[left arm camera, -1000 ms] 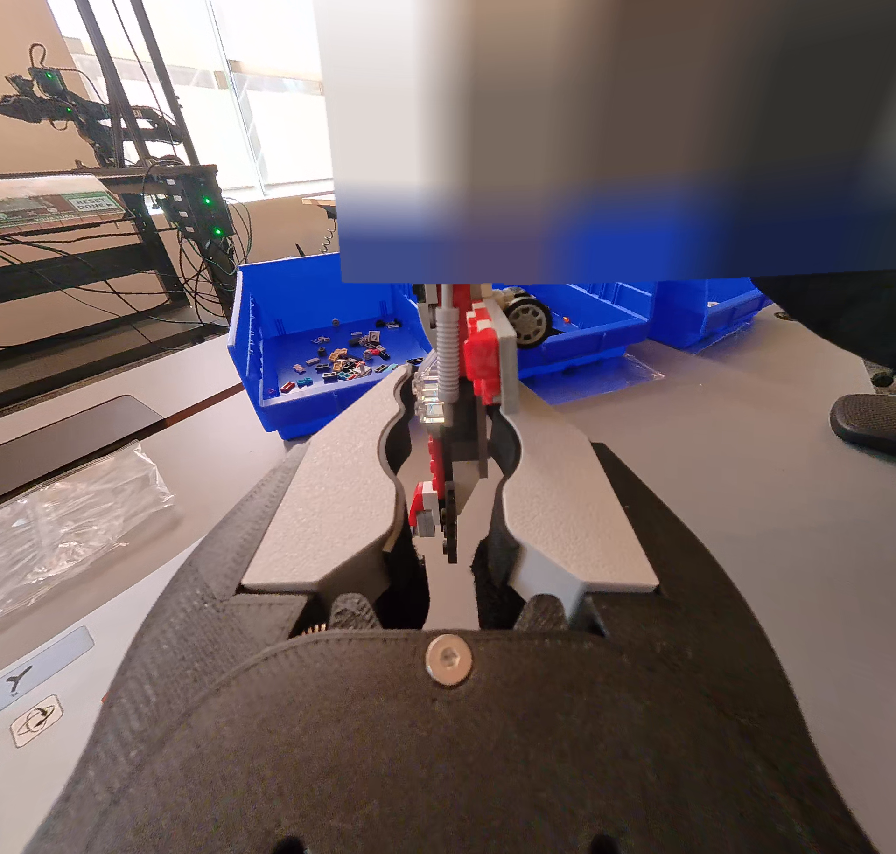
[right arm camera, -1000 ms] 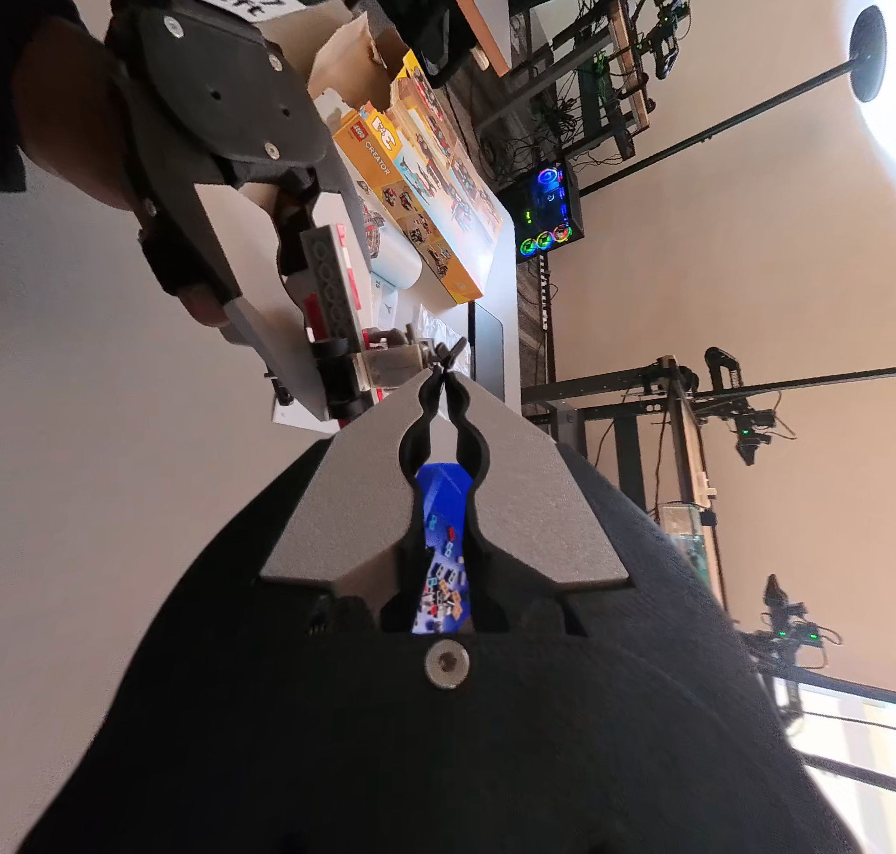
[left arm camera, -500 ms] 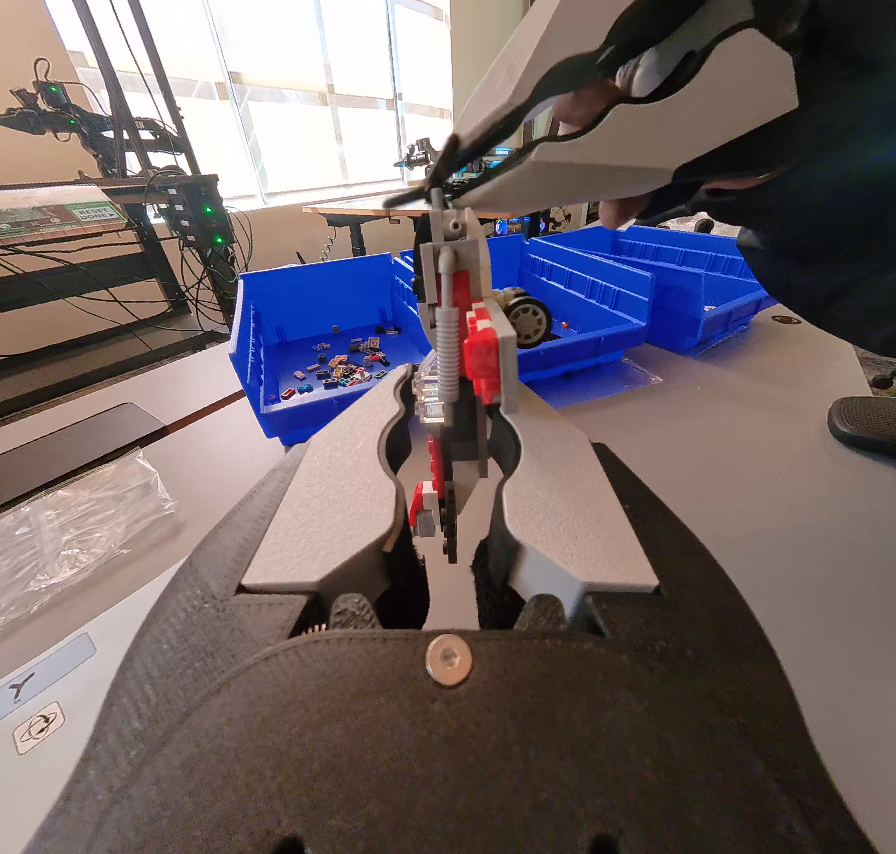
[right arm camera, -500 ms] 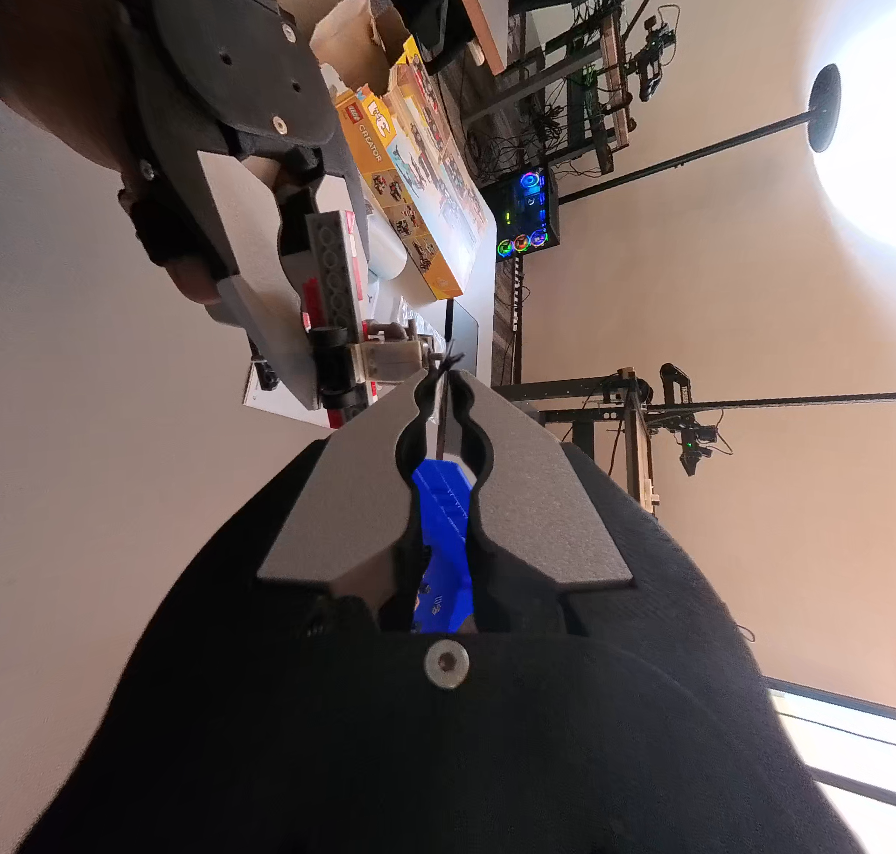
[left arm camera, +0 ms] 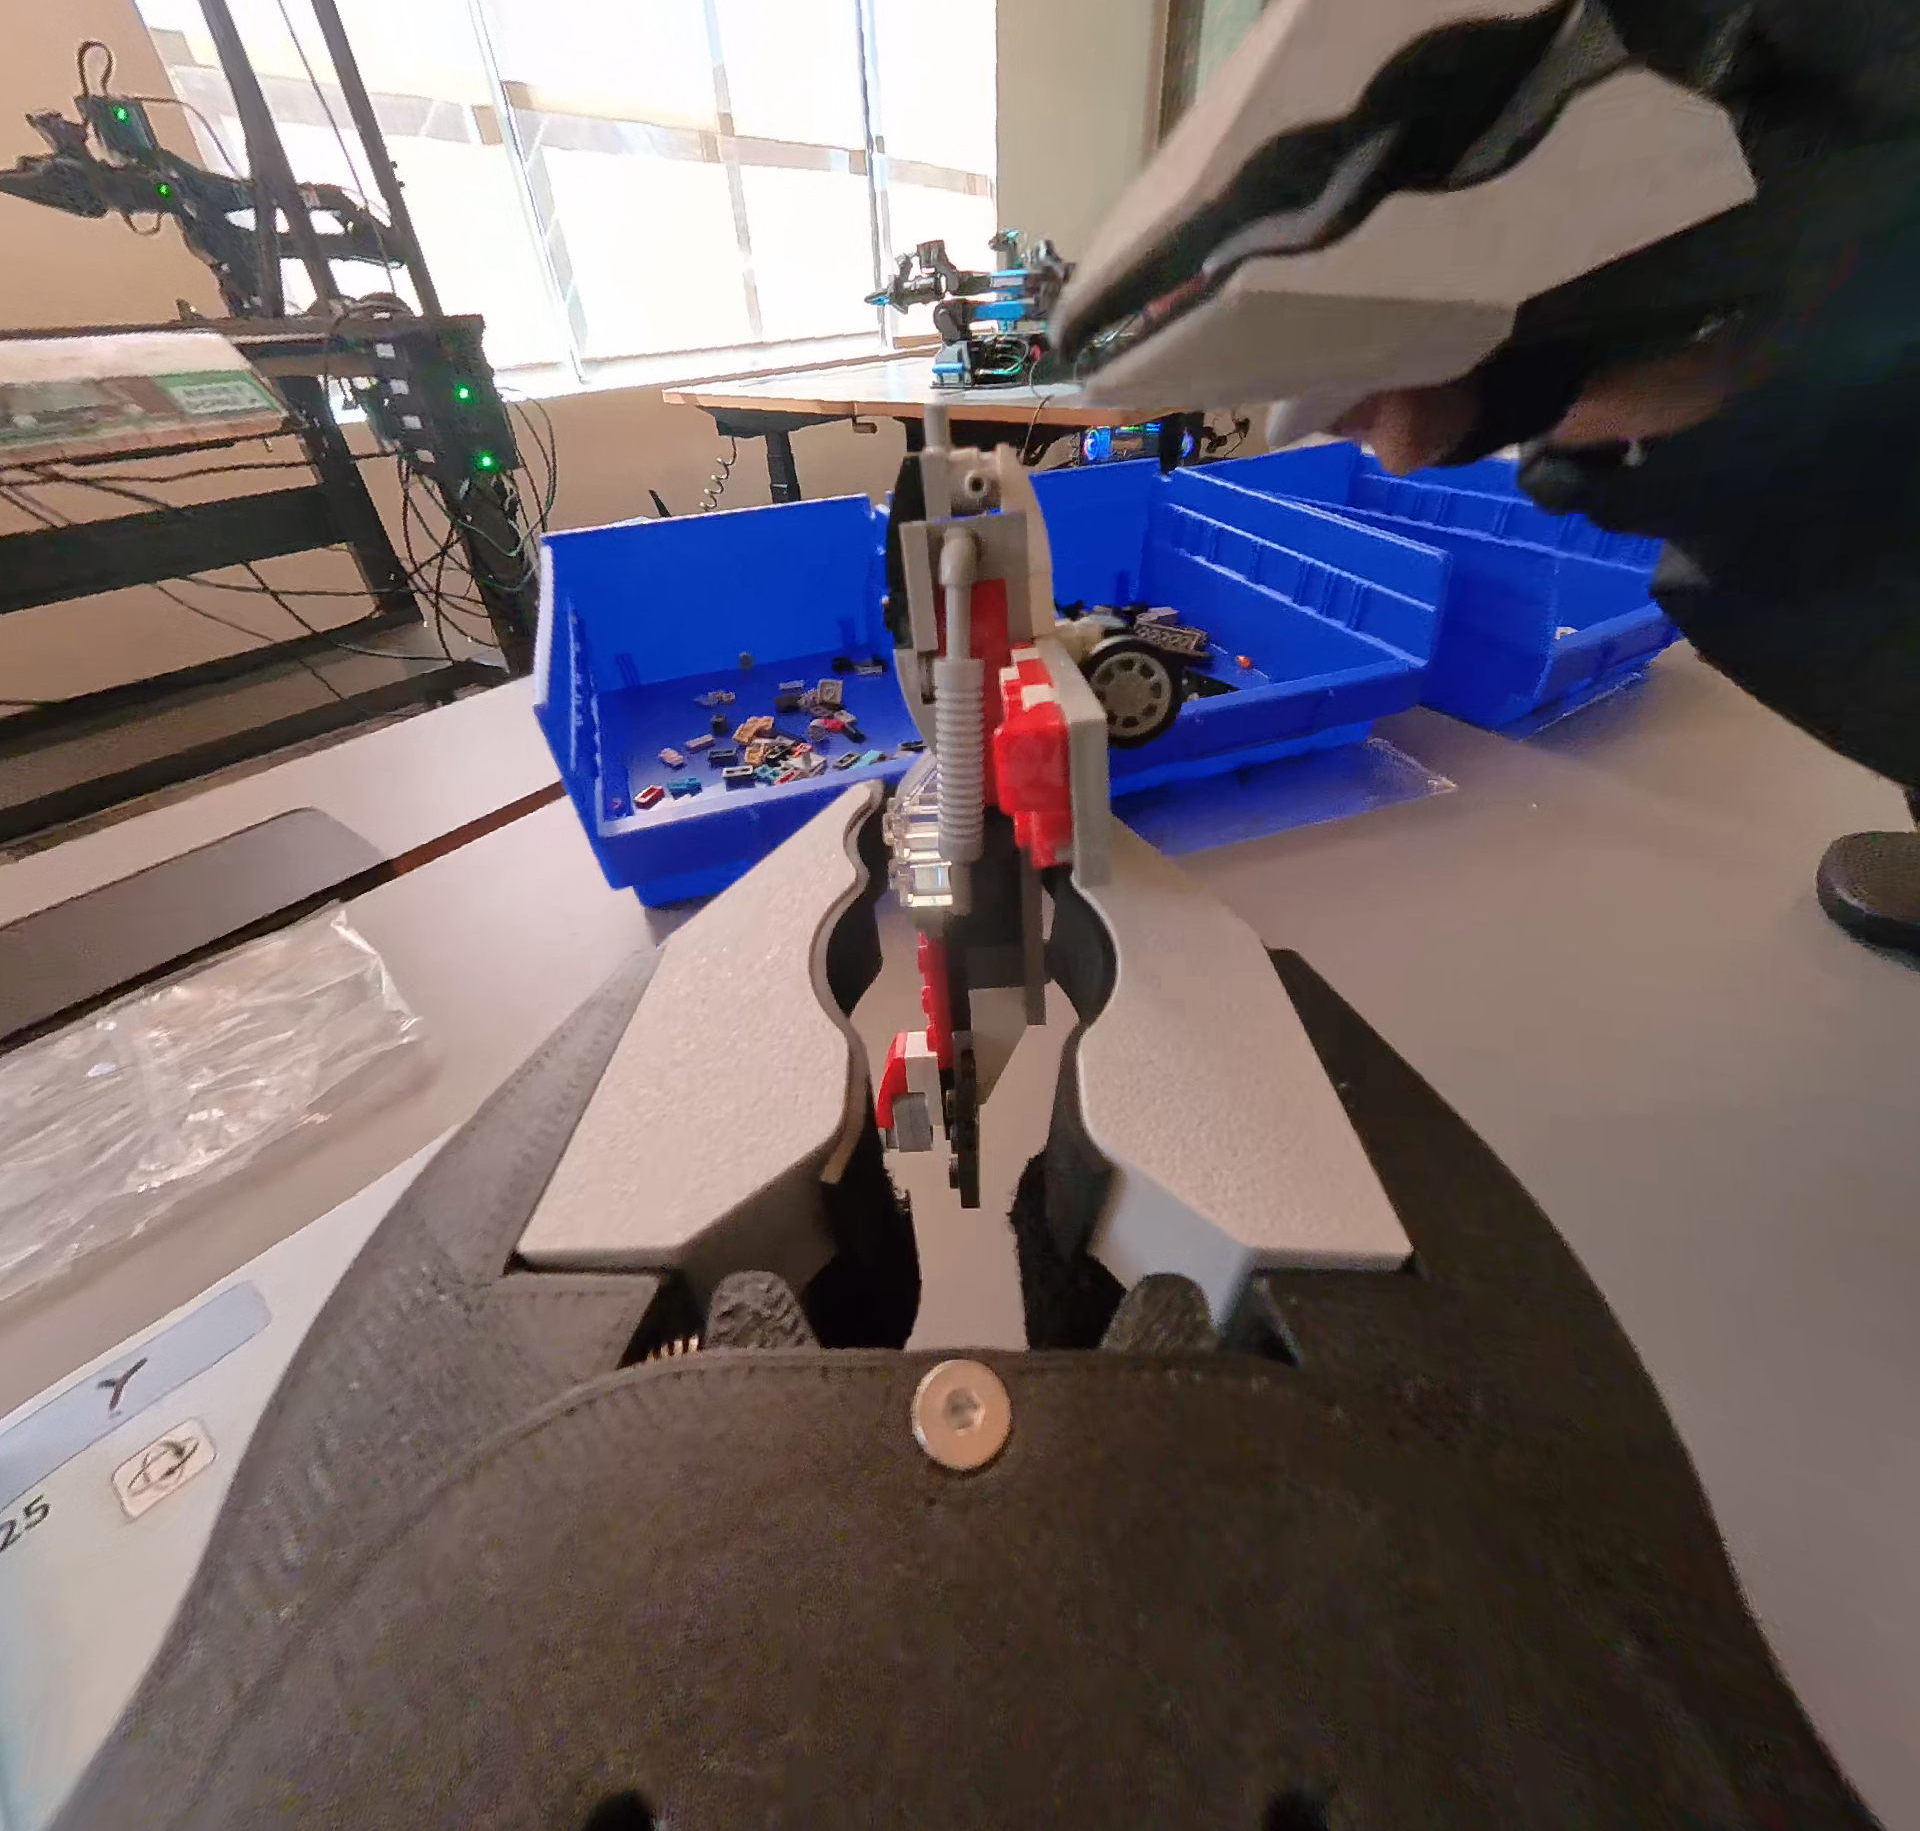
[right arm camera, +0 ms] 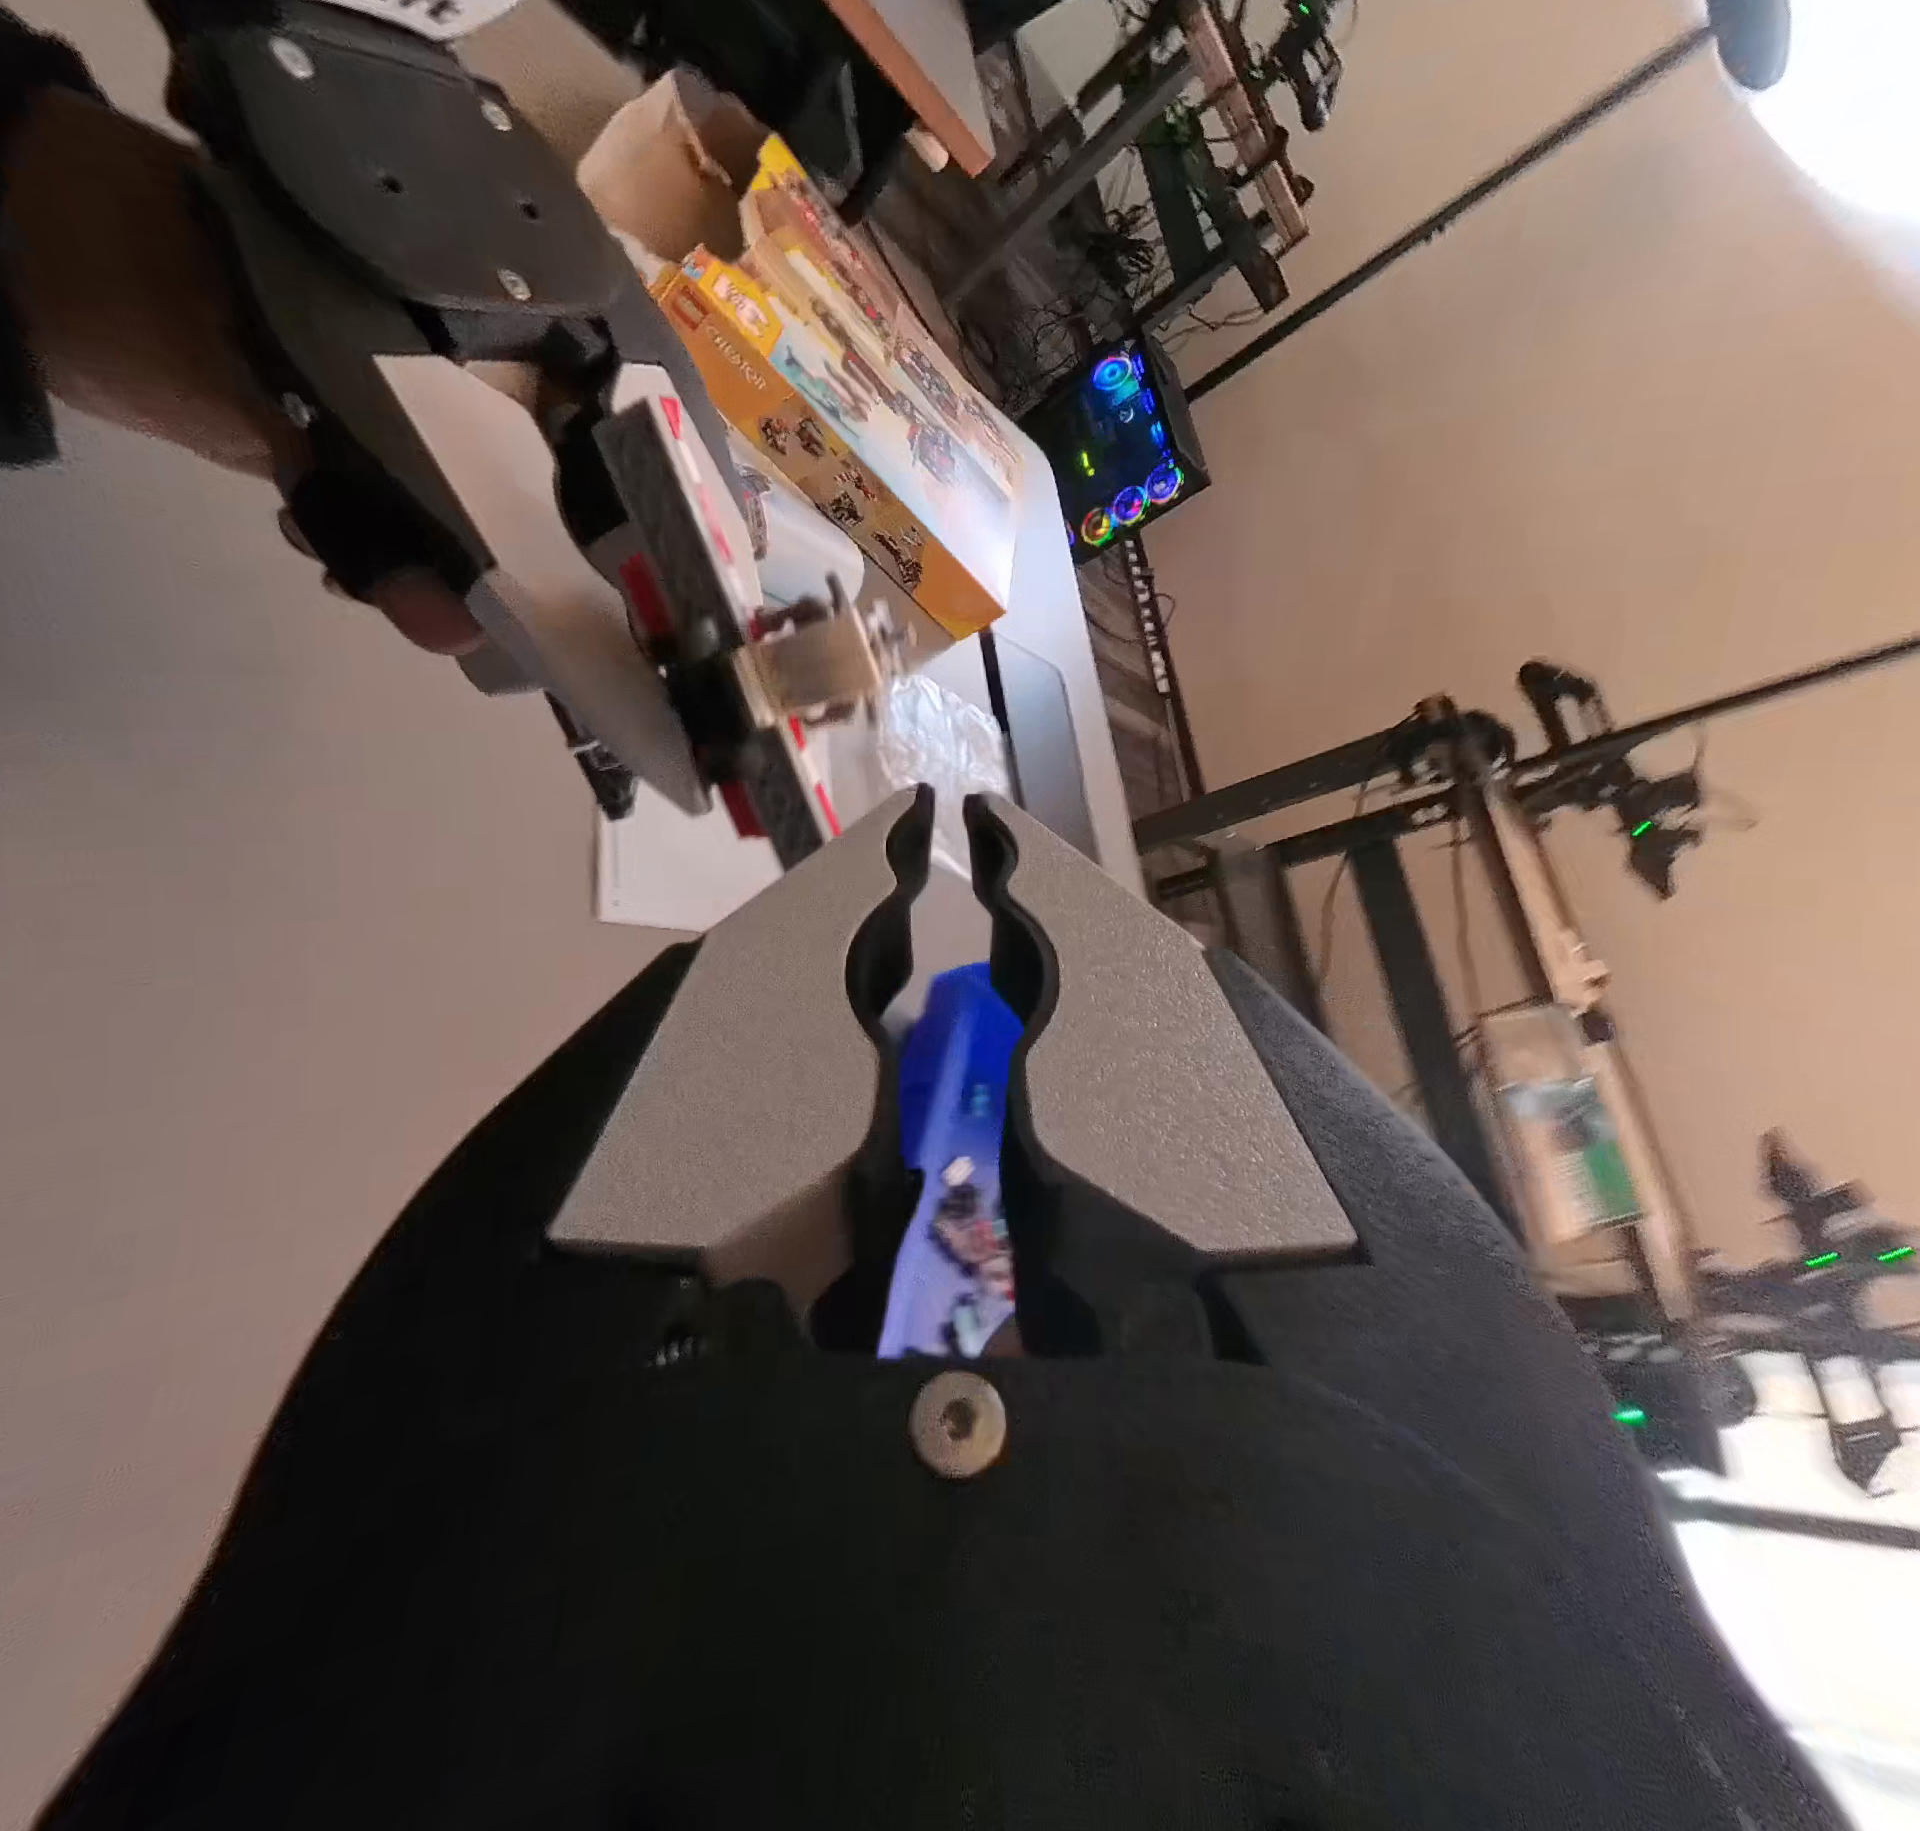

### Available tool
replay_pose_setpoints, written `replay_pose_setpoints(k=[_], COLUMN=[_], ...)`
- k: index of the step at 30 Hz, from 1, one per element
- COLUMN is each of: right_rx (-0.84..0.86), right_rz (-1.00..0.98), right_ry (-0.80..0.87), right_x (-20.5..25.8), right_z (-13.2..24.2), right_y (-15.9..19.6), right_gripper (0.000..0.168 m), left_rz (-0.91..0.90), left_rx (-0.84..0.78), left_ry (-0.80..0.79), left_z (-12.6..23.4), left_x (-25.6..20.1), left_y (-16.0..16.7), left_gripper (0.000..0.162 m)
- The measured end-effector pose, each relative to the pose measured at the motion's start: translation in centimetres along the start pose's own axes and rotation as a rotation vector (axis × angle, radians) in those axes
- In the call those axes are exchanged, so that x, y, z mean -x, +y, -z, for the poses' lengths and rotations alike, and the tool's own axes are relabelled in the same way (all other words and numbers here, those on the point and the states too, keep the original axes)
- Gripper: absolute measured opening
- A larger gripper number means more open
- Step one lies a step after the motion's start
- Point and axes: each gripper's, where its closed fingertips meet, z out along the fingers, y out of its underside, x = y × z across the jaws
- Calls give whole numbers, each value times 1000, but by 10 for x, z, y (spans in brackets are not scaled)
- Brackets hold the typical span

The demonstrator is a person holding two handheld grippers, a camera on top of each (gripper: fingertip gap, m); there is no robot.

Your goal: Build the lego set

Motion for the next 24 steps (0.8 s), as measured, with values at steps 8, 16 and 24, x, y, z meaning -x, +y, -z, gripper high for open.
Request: replay_pose_setpoints(k=[8, 16, 24], right_rx=[38, 446, 629], right_rz=[-546, -882, -886], right_ry=[46, 113, 100], right_x=[34, 63, 79], right_z=[-15, -24, -42], right_y=[101, 208, 240], right_gripper=[8, 15, 16], left_rz=[165, 204, 130], left_rx=[-30, -41, 23], left_ry=[-27, -8, 1], left_z=[6, 2, -3], left_x=[23, 20, 11], left_y=[5, 8, 15], left_gripper=[26, 26, 26])
